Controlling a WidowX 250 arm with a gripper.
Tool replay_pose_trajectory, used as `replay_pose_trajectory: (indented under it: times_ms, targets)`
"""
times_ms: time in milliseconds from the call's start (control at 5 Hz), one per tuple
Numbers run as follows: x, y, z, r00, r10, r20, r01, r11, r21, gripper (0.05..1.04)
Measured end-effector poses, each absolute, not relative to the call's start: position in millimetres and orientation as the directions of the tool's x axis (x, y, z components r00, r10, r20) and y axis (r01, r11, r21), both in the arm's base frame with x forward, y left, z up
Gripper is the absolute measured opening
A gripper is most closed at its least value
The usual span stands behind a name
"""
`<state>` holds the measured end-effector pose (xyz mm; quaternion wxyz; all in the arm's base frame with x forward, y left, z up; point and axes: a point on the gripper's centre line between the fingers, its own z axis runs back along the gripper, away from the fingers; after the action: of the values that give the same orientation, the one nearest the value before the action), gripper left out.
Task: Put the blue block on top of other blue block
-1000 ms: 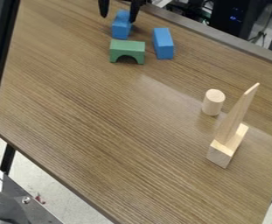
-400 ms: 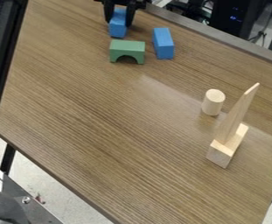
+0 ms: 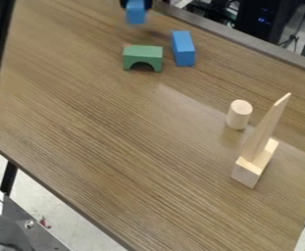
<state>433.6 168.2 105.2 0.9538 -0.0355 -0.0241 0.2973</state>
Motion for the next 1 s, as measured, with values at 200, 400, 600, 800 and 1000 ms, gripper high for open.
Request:
replay_pose_trajectory:
  times_ms: [200,400,600,800,1000]
  targets:
    - [421.3,154.4,117.7,0.798,0.603,0.018,-0.600,0.796,-0.086,0.564]
    - [407.6,135.4,111.6,0.778,0.627,0.036,-0.627,0.779,-0.026,0.564]
    - [407.9,103.3,103.3,0.769,0.637,0.052,-0.638,0.770,0.009,0.564]
    - [408.4,99.5,100.0,0.744,0.666,0.052,-0.667,0.745,0.008,0.564]
    - [411.3,96.5,97.3,0.730,0.682,0.046,-0.682,0.731,0.003,0.564]
